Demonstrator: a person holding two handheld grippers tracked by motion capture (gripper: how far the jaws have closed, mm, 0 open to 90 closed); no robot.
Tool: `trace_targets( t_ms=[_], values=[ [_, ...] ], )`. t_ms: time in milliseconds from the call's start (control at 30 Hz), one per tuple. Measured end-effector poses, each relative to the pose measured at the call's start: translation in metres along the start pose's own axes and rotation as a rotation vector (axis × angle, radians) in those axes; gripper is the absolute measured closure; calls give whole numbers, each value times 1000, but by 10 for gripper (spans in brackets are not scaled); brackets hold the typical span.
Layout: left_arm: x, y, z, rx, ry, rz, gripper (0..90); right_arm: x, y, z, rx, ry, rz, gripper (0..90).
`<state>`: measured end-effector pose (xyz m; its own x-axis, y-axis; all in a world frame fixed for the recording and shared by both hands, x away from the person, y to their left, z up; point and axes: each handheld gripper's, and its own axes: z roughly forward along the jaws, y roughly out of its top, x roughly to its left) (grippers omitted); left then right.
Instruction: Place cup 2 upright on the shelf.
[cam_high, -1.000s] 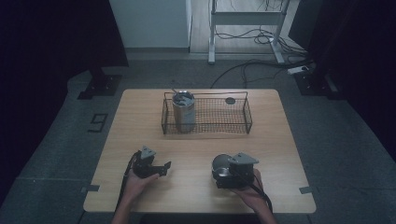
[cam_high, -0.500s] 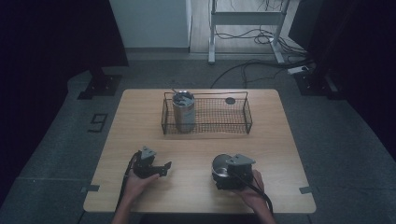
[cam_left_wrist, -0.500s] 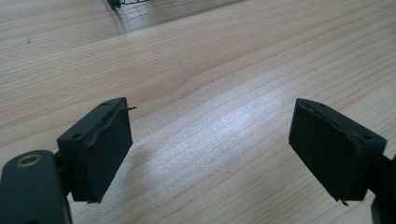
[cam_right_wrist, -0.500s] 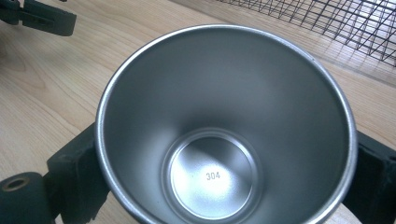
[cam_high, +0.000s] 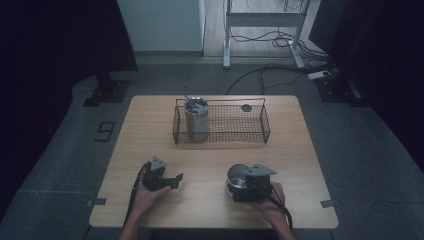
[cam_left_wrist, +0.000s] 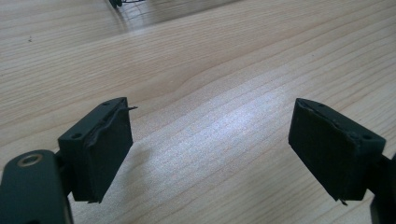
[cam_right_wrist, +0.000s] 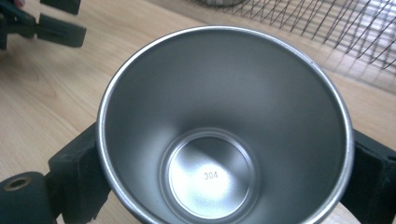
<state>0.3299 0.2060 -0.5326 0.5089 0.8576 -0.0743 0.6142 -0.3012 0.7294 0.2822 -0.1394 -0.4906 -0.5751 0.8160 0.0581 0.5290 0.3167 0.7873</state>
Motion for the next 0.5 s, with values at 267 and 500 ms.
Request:
trace_targets(
  t_ms=[267,500],
  values=[
    [0,0,0,2,-1,1,138,-12,3,-13,-55,19,51,70],
    [0,0,0,3,-1,0,140,-24,5,-25,-91,6,82,70]
  ],
)
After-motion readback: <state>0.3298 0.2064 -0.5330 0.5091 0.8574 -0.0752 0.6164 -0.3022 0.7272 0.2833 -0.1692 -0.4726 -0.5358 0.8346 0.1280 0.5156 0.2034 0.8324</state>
